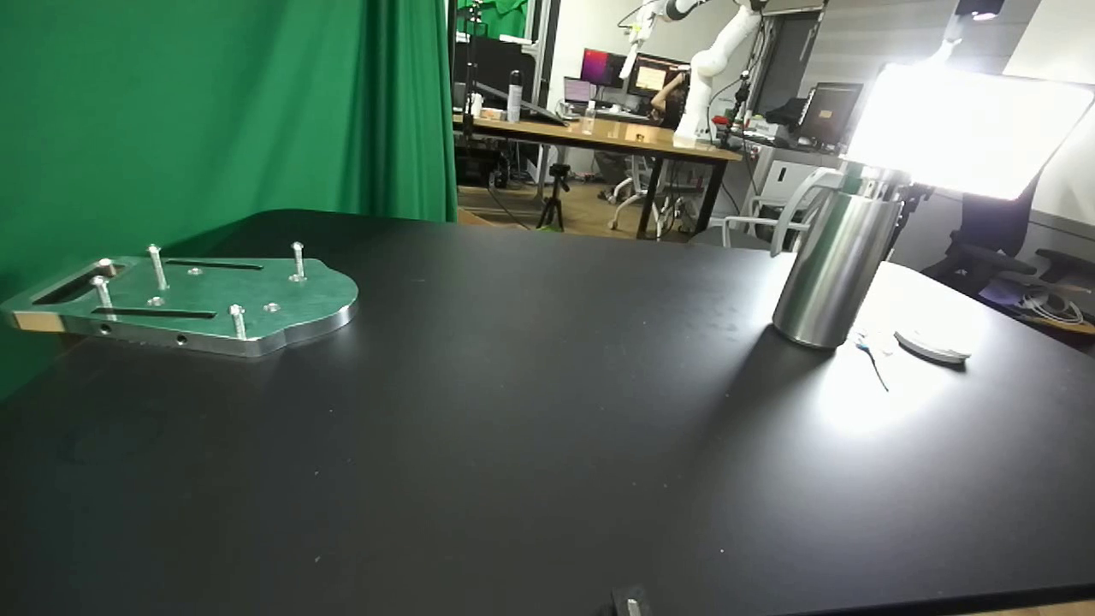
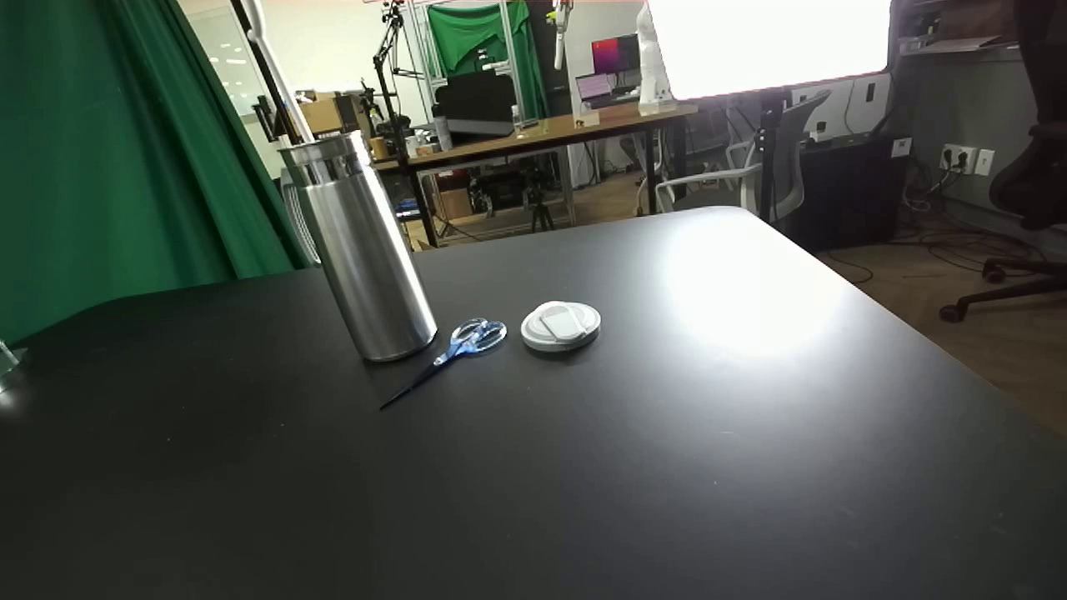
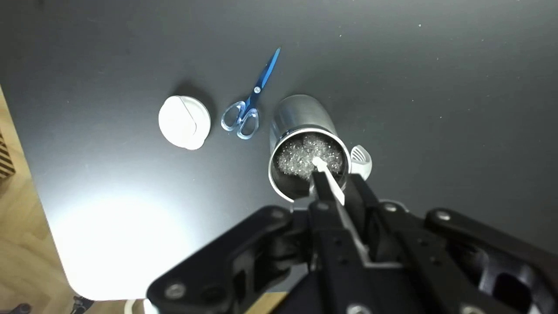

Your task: Use the object to clean the bottle

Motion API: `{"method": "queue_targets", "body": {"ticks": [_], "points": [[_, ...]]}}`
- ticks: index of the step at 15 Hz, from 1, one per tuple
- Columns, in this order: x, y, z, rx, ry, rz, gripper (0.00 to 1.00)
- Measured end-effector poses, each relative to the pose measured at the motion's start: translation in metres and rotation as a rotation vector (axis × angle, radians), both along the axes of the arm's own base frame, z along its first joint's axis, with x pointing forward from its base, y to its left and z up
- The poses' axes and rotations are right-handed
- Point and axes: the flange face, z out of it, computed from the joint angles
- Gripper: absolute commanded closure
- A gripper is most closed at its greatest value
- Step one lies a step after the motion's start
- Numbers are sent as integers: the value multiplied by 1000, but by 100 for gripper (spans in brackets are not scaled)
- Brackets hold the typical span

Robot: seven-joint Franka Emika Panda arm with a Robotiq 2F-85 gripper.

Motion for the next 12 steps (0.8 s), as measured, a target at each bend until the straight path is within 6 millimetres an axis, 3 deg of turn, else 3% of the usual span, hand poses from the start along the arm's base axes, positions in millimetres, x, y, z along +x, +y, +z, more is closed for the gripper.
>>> {"method": "queue_targets", "body": {"ticks": [6,12], "points": [[3,-7,-3,-21,-11,64,96],[16,-24,-35,-20,17,82,96]]}}
